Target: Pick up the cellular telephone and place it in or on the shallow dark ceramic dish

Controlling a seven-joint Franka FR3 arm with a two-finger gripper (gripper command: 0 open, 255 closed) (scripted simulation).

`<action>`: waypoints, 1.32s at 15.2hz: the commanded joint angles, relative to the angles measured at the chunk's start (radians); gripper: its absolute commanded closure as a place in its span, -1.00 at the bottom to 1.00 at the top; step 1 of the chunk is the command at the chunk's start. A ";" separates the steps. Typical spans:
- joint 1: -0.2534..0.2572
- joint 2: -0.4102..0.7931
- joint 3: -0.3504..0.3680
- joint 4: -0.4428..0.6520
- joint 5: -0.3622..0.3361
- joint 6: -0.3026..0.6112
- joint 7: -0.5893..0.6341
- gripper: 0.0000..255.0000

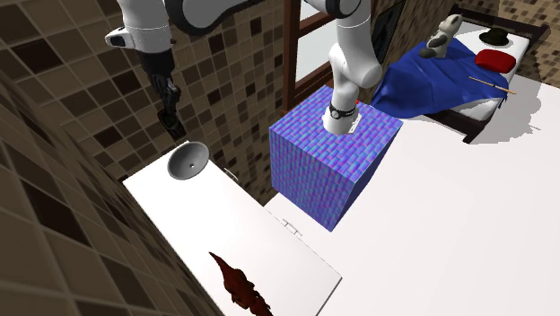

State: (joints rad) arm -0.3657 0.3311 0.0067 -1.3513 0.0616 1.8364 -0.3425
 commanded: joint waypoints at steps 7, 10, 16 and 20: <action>-0.005 -0.005 -0.002 -0.111 0.004 0.105 -0.015 1.00; -0.004 -0.004 -0.001 -0.149 0.005 0.145 -0.017 1.00; -0.004 0.005 -0.001 -0.216 0.007 0.221 -0.022 1.00; -0.004 0.016 0.000 -0.255 0.009 0.271 -0.025 1.00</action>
State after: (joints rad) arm -0.3708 0.3406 0.0058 -1.6033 0.0704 2.0967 -0.3685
